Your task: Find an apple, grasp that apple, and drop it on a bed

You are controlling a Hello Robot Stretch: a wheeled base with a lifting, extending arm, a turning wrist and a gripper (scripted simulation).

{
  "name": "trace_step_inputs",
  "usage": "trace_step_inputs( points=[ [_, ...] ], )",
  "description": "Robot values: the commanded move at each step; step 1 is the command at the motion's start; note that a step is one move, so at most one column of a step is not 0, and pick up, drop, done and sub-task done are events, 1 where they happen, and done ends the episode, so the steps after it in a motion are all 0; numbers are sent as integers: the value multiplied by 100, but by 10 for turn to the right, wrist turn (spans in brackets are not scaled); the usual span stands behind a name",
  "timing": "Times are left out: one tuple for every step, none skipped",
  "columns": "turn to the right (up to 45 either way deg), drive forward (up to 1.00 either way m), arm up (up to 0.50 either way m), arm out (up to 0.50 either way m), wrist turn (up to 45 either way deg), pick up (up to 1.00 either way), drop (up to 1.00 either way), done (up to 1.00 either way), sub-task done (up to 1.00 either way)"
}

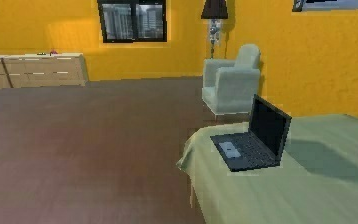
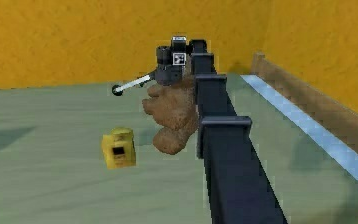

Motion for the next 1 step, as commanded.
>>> trace_step_inputs(
  points=[
    [0, 0, 0, 0, 0, 0, 0, 100, 0]
  ],
)
